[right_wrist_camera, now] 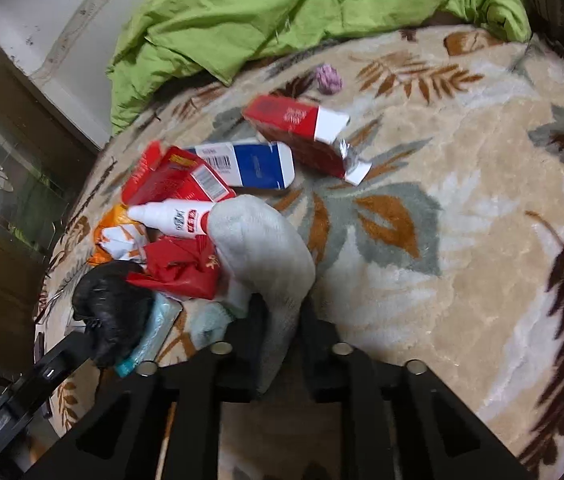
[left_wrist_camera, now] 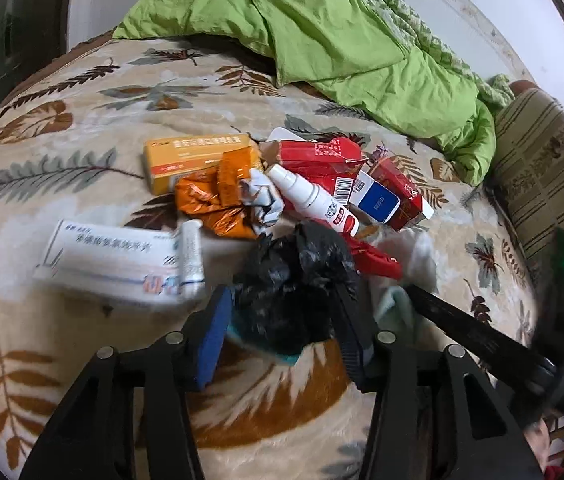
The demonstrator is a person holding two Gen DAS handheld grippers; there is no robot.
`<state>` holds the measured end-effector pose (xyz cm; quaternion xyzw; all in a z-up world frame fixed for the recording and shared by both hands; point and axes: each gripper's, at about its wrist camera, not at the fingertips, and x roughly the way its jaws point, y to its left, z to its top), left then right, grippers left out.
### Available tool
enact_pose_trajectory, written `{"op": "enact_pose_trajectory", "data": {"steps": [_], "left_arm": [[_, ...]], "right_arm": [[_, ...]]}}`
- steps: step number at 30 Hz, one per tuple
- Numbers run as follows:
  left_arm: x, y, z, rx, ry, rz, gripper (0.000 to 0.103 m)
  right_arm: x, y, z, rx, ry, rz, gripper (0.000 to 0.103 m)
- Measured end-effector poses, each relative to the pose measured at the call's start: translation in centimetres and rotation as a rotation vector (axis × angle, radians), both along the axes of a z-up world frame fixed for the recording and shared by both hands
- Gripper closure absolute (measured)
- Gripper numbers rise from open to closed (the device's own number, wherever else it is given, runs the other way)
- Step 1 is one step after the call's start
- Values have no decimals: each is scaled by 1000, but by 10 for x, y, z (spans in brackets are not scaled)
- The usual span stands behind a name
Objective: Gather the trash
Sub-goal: 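Grasp the black plastic bag with the left tool while the right tool grasps the white sock, then carry the bag and sock to the red wastebasket and open both tools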
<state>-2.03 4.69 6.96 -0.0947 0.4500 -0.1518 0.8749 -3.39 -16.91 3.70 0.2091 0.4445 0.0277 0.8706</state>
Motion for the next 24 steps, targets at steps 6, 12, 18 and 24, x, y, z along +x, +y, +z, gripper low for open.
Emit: {"op": "enact_pose_trajectory", "data": {"steps": [6, 12, 18, 24], "left_arm": [[19, -20, -15, 54, -4, -39, 54], [12, -17, -15, 58, -58, -52, 65], [-13, -8, 2, 40, -145, -52, 65], [-27, -16, 9, 14, -173, -104, 65]], "right_arm": [[-23, -6, 19, -30, -73, -58, 89], [-22, -8, 24, -40, -87, -63, 89], [-35, -10, 32, -47, -123, -70, 89], [-68, -15, 40, -15, -149, -79, 89]]}}
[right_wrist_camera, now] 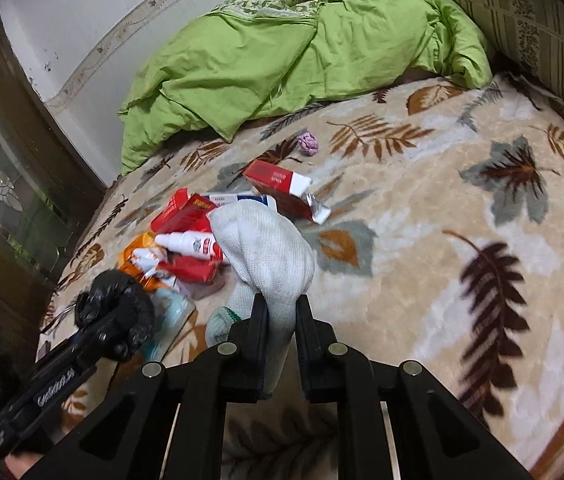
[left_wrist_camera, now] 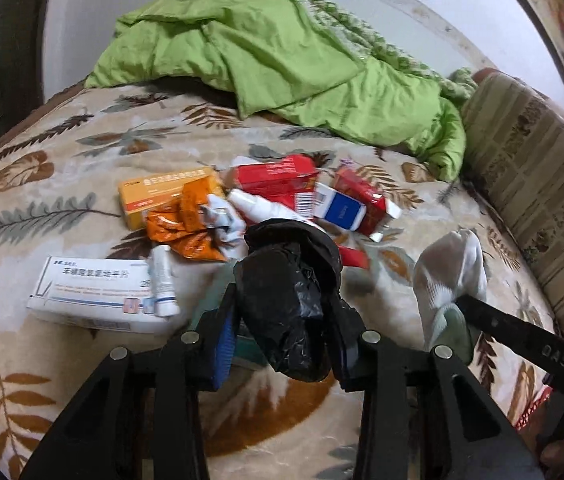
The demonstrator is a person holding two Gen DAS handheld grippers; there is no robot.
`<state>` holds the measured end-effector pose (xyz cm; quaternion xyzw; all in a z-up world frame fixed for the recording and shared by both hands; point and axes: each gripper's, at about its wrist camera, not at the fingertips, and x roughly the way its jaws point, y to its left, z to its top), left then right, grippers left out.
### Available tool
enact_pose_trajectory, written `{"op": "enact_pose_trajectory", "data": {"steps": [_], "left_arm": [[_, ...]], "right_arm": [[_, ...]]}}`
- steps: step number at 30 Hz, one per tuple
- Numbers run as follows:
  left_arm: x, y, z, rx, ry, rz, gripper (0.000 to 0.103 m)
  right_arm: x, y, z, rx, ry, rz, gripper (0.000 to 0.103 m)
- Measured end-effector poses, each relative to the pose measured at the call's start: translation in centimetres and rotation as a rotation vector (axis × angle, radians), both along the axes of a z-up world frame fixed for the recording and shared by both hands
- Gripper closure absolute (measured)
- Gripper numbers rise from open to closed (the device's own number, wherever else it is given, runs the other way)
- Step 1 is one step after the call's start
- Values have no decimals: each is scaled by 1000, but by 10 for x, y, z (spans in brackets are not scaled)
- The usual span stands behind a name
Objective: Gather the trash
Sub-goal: 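Carry the bag and sock to the red wastebasket and open both tools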
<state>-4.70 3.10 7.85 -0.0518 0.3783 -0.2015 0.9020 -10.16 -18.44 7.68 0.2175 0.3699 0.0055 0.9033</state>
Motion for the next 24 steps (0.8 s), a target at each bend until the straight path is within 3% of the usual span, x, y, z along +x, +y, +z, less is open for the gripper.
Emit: {"op": "enact_pose_trajectory", "data": {"steps": [8, 13, 19, 24], "left_arm": [[-34, -38, 15, 20, -53, -180, 65], [-69, -78, 32, 9, -77, -359, 65], [-127, -150, 47, 25, -74, -641, 65], [-181, -213, 42, 27, 11, -891, 65]], "right_arm": [[-69, -17, 26, 48, -71, -37, 89], [-124, -39, 41, 53, -87, -77, 89], [-207, -95, 51, 18, -87, -260, 89], [-280, -140, 43, -4, -24, -466, 89]]}}
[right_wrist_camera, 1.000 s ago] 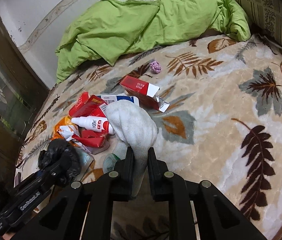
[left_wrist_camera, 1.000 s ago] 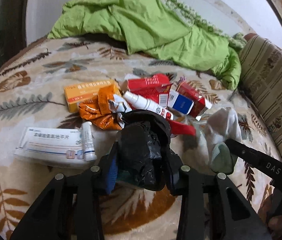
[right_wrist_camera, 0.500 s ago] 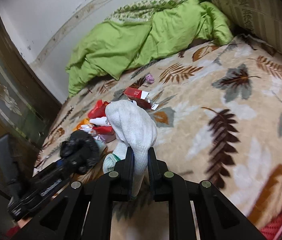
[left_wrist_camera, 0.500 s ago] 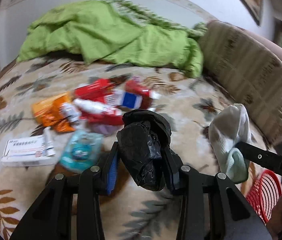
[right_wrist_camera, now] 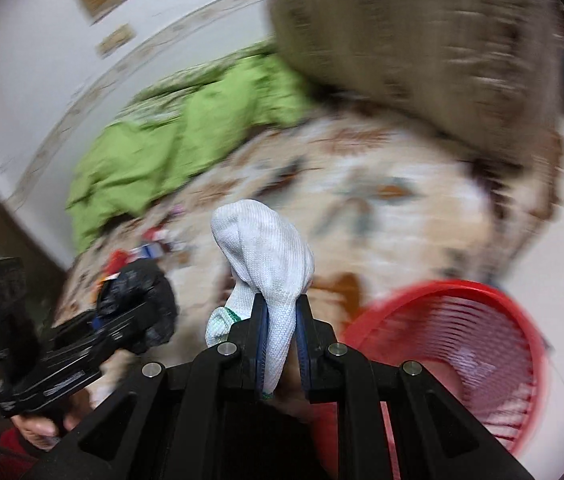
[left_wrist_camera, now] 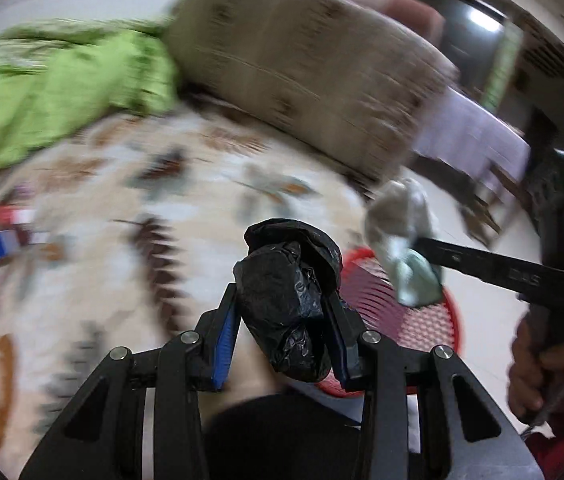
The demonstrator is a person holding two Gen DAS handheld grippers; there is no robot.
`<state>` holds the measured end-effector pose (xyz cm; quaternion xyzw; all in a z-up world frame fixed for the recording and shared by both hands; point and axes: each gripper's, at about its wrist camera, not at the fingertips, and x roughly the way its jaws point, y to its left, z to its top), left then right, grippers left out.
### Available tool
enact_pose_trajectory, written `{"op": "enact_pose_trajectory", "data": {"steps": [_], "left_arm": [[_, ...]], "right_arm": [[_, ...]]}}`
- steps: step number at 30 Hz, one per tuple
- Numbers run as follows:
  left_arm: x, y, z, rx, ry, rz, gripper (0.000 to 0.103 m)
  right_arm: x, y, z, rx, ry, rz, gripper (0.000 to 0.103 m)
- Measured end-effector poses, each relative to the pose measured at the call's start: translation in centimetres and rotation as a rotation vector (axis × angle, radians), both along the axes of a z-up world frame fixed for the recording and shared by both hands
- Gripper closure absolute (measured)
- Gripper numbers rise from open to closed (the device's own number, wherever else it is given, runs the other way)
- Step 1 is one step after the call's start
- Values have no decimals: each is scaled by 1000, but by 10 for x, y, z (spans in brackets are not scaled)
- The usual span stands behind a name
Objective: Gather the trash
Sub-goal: 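Carry the bag and sock to the red wastebasket and open both tools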
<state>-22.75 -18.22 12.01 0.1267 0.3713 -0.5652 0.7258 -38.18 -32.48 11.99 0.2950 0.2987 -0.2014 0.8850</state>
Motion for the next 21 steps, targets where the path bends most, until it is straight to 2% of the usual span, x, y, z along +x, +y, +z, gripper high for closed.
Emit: {"op": "enact_pose_trajectory", "data": {"steps": [5, 8, 9, 10, 11, 13, 14, 16, 21], "left_arm": [[-43, -54, -13, 57, 45, -137, 65], [-62, -76, -18, 82, 53, -173, 65], [-65, -78, -18, 90, 57, -180, 63], [-67, -82, -19, 98, 60, -182, 56], [-67, -83, -19, 97, 62, -176, 53], [-66, -82, -17, 88, 62, -154, 38], [-65, -80, -17, 84, 68, -143, 36], [-59, -78, -15, 78, 75, -126, 36], [-41, -54, -2, 37, 53, -3, 33]], "right_arm": [[-49, -30, -13, 29, 55, -121, 89], [-63, -44, -21, 68, 75, -169, 89], [-68, -47, -23, 71, 77, -174, 89], [-71, -48, -23, 67, 83, -181, 89], [-72, -49, -24, 62, 96, -190, 89], [-72, -52, -28, 73, 99, -184, 83], [-72, -54, -29, 78, 103, -180, 80], [-74, -55, -29, 73, 104, -186, 62], [-69, -53, -14, 5, 85, -181, 59]]}}
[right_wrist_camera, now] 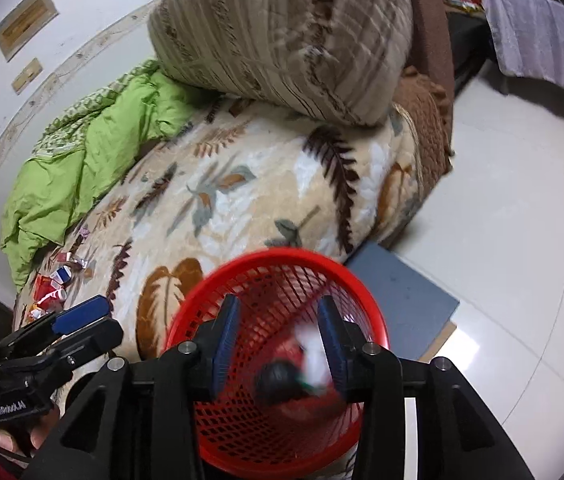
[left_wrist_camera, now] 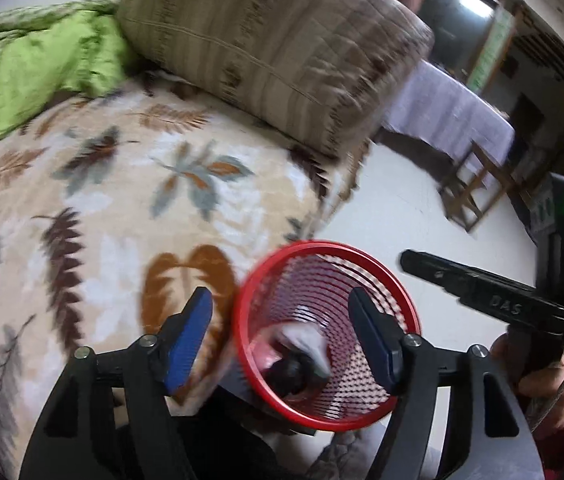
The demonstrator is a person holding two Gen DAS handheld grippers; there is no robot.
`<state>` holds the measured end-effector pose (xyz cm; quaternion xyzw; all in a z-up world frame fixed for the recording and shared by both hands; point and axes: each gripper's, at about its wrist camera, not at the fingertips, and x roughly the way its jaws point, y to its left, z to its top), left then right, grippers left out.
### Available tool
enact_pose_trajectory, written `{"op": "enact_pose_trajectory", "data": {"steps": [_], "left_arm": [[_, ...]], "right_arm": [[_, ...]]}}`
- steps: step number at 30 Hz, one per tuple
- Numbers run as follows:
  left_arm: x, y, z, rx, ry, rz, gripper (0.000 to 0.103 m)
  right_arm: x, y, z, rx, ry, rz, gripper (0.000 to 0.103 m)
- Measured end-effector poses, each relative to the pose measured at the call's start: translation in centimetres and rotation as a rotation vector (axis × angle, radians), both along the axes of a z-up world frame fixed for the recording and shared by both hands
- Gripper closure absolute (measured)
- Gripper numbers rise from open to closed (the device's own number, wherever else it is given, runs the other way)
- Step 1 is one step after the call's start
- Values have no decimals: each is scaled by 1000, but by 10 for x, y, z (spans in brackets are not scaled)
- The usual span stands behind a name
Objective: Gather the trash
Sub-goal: 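Carry the bag and sock to the red wastebasket and open both tools, then grasp the white medicine box with the left tool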
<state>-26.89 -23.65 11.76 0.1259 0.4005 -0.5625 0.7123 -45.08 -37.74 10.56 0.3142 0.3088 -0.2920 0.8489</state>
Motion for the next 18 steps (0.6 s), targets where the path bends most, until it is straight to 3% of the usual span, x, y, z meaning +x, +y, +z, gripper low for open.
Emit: {"op": "enact_pose_trajectory", "data": {"steps": [3, 5, 8, 10, 12, 14, 18], "left_arm": [[14, 23, 9, -21, -60, 118, 32], [23, 41, 12, -40, -80, 185, 32], [42, 73, 16, -51, -104, 328, 32], [56, 100, 18, -81, -76, 424, 32], [73, 130, 18, -107, -19, 525, 32], [89, 157, 16, -91, 9, 586, 32], [111, 201, 12, 7, -57, 625, 32]], "right_arm": [[8, 6, 12, -60, 3, -5, 49], [18, 17, 24, -121, -25, 29, 48], [37, 39, 42, -204, -77, 105, 39], [53, 58, 51, -254, -104, 150, 27], [65, 70, 54, -269, -134, 166, 26], [84, 81, 54, -257, -149, 208, 26], [123, 104, 46, -214, -142, 307, 26]]}}
